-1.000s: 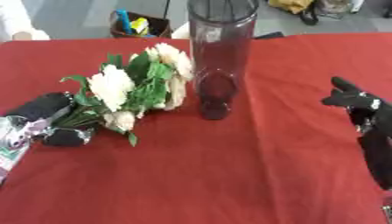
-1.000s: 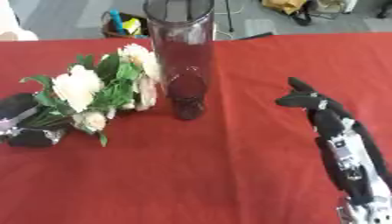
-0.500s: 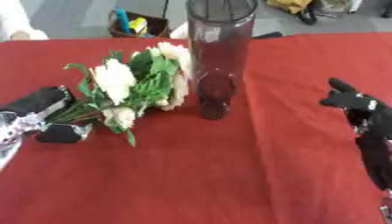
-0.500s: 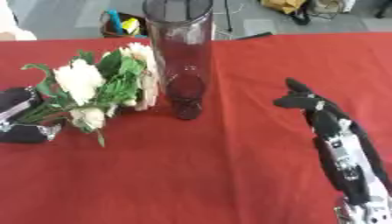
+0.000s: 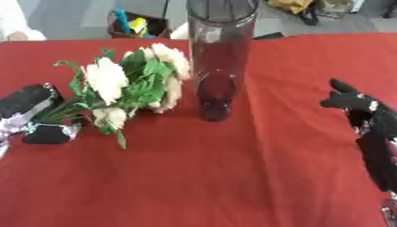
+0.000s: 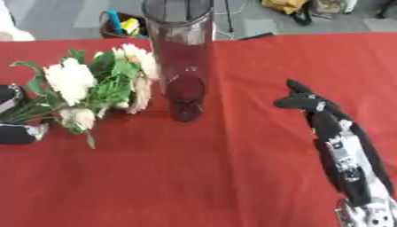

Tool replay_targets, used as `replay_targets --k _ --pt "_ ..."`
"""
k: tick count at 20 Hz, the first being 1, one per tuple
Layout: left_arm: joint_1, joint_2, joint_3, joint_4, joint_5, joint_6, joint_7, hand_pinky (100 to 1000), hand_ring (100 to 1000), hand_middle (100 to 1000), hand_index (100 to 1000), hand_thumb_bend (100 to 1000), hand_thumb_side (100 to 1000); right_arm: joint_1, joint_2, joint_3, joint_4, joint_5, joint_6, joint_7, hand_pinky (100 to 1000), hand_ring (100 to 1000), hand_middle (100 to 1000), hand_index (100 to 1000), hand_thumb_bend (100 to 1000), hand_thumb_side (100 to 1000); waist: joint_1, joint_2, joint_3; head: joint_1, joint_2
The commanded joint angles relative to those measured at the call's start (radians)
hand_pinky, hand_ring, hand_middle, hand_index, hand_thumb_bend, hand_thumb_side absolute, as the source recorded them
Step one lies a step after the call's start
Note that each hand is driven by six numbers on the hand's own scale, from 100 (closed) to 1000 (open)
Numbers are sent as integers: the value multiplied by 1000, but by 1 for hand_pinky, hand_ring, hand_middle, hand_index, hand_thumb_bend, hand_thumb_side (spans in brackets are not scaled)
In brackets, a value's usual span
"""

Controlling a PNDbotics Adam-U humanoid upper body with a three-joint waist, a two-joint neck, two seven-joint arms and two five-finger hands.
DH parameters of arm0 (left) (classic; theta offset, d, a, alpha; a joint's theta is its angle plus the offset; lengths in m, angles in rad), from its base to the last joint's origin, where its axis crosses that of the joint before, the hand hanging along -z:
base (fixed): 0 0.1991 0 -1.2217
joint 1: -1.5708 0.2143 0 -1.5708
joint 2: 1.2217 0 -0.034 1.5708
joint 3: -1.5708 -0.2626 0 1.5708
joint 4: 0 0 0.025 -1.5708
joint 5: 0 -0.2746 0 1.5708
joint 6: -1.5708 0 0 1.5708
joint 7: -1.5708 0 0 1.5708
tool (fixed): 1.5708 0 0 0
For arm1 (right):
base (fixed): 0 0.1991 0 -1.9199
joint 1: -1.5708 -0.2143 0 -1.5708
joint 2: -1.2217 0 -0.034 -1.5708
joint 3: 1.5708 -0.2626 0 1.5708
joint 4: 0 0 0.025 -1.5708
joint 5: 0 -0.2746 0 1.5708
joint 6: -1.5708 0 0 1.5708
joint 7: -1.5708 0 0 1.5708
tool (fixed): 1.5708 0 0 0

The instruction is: Arrange flowers into the vase.

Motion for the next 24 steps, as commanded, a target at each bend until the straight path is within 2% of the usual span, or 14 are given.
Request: replay_targets --k 1,7,13,16,24 --pt "1 52 30 -22 -6 8 7 100 100 100 100 100 378 -5 -4 -6 -20 7 -3 -2 1000 1000 681 752 100 974 1 -18 2 -5 -4" --pt "13 54 51 -34 19 22 25 100 100 100 100 100 405 -6 -4 -7 -20 9 -4 -2 1000 1000 681 753 100 975 0 -17 2 -13 -7" --pt "-10 26 100 -119 182 55 98 100 100 100 100 100 500 -4 -7 -9 -20 4 -8 -7 1000 1000 682 755 100 975 -5 -24 8 -31 -6" --pt "-25 19 120 -169 264 78 145 100 100 100 100 100 517 0 -10 -10 -20 -1 -12 -10 1000 1000 683 756 100 976 -8 -32 14 -38 -6" --pt "-41 21 147 -226 347 144 190 100 100 100 100 100 530 12 -20 -13 -20 -17 -19 -14 1000 1000 685 759 100 978 -15 -59 27 -46 1"
